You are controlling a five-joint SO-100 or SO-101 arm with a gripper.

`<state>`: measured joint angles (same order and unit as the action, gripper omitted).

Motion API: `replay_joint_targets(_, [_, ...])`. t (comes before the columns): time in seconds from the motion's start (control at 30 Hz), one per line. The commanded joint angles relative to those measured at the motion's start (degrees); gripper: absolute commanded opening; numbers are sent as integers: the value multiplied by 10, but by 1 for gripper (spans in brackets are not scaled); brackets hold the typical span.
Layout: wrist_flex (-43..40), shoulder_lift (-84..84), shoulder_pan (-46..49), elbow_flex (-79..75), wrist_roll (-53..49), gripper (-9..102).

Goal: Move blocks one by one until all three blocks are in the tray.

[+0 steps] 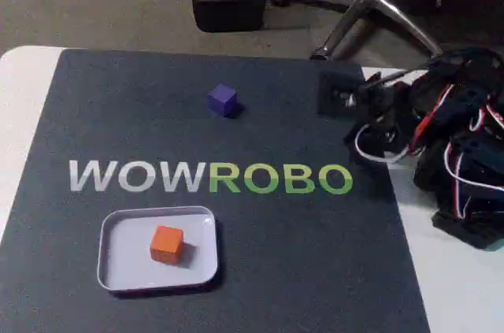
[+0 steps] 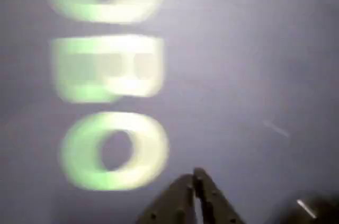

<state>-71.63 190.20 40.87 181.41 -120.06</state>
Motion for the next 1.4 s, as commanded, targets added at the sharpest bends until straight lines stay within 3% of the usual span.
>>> replay_joint_targets(0.0, [1, 14, 37, 2, -35, -8])
replay_joint_targets(0.23, [137, 14, -31, -23, 54, -8])
replay_joint_targets(0.5, [24, -57, -147, -261, 231, -8])
replay_joint_targets(0.83, [-38, -563, -263, -715, 511, -8])
replay_joint_targets(1.07, [-35, -831, -225, -906, 566, -8])
replay_joint_targets(1.37, [-8, -956, -144, -927, 514, -4])
